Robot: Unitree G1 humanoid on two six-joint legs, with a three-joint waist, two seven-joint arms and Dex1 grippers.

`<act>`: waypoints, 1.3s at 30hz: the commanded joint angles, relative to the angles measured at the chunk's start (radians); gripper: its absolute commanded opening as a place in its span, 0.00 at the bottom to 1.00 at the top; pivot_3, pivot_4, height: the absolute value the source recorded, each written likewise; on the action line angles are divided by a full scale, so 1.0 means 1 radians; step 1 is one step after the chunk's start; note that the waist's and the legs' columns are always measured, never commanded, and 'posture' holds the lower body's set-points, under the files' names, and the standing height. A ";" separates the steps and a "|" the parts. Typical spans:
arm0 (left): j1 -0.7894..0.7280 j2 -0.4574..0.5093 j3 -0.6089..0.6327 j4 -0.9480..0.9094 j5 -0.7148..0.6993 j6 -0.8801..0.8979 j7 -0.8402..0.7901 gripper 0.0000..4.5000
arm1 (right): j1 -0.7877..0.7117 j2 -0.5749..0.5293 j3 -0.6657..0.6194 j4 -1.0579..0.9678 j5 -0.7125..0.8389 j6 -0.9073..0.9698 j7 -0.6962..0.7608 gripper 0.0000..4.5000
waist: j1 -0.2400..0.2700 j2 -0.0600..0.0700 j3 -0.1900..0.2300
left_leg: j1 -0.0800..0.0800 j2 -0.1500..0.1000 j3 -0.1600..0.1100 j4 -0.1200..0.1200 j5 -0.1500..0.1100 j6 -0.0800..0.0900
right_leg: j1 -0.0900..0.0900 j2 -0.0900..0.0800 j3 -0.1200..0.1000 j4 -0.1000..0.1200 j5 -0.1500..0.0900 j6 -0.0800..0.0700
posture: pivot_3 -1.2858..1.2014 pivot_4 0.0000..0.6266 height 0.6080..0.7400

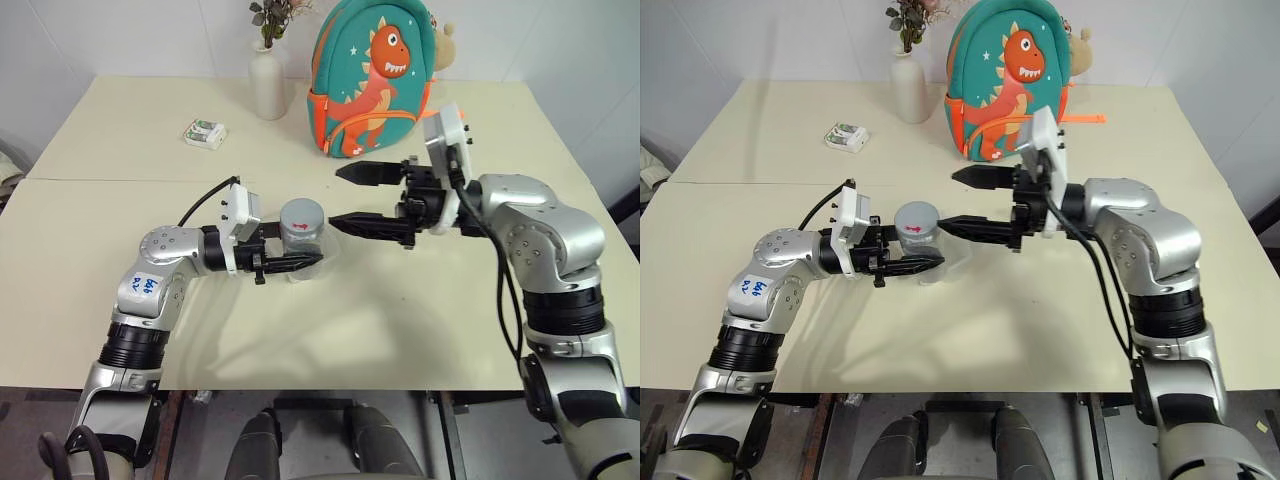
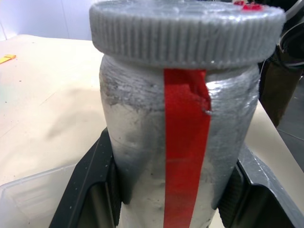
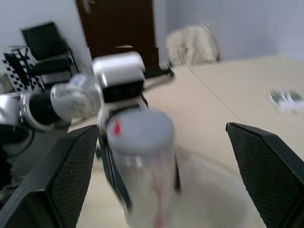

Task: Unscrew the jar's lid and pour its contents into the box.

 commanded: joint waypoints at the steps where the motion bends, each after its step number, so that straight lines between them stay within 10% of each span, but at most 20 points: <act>1: -0.021 -0.004 0.007 -0.019 -0.004 -0.016 0.000 0.45 | -0.030 0.054 0.040 -0.040 -0.018 -0.005 -0.055 1.00 | 0.000 0.000 0.000 | 0.000 0.000 0.000 0.000 0.000 0.000 | 0.000 0.000 0.000 0.000 0.000 0.000 | 0.52 0.24 1.00; 39: -0.015 0.002 0.017 -0.022 -0.002 -0.010 -0.007 0.45 | 0.042 -0.114 -0.062 -0.006 0.022 -0.008 0.070 1.00 | -0.001 0.000 0.000 | 0.000 0.000 0.000 0.000 0.000 0.000 | 0.000 0.000 0.000 0.000 0.000 0.000 | 0.52 0.24 1.00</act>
